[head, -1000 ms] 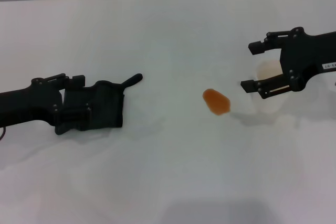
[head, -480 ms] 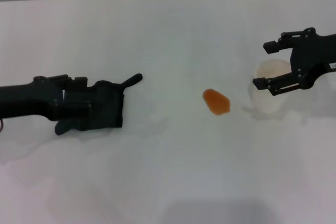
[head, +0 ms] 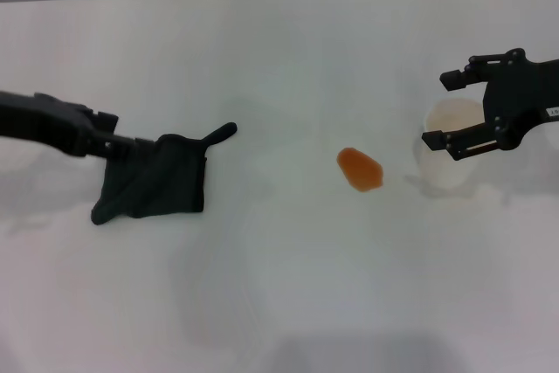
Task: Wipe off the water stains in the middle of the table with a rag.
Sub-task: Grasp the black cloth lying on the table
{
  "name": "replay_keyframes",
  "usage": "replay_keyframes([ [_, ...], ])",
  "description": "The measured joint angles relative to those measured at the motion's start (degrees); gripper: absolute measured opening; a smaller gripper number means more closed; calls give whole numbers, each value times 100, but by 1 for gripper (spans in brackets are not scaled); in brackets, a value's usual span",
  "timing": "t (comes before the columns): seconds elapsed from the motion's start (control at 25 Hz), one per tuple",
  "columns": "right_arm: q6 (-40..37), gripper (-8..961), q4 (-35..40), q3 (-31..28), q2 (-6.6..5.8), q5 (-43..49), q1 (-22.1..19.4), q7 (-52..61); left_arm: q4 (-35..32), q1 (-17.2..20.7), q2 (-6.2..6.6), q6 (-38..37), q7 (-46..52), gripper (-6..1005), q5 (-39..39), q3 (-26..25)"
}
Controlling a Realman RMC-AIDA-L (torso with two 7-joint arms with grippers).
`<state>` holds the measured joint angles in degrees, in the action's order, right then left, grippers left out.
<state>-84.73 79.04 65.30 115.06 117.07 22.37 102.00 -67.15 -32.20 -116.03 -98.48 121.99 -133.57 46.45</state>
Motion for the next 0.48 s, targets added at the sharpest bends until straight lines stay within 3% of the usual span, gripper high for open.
replay_keyframes([
  [0.08, 7, 867, -6, 0, 5, 9, -2, 0, -8, -116, 27, -26, 184, 846, -109, 5],
  [0.12, 16, 867, -15, 1, 8, 10, -2, 0, 24, -370, 102, -57, 626, 843, -440, 53],
  [0.28, 129, 867, -129, 66, 14, 13, 12, 0, 96, -590, 125, -12, 1106, 833, -941, 311],
  [0.48, 241, 867, -188, 162, 17, 24, 10, 0, 220, -788, -71, 186, 1374, 819, -1639, 643],
])
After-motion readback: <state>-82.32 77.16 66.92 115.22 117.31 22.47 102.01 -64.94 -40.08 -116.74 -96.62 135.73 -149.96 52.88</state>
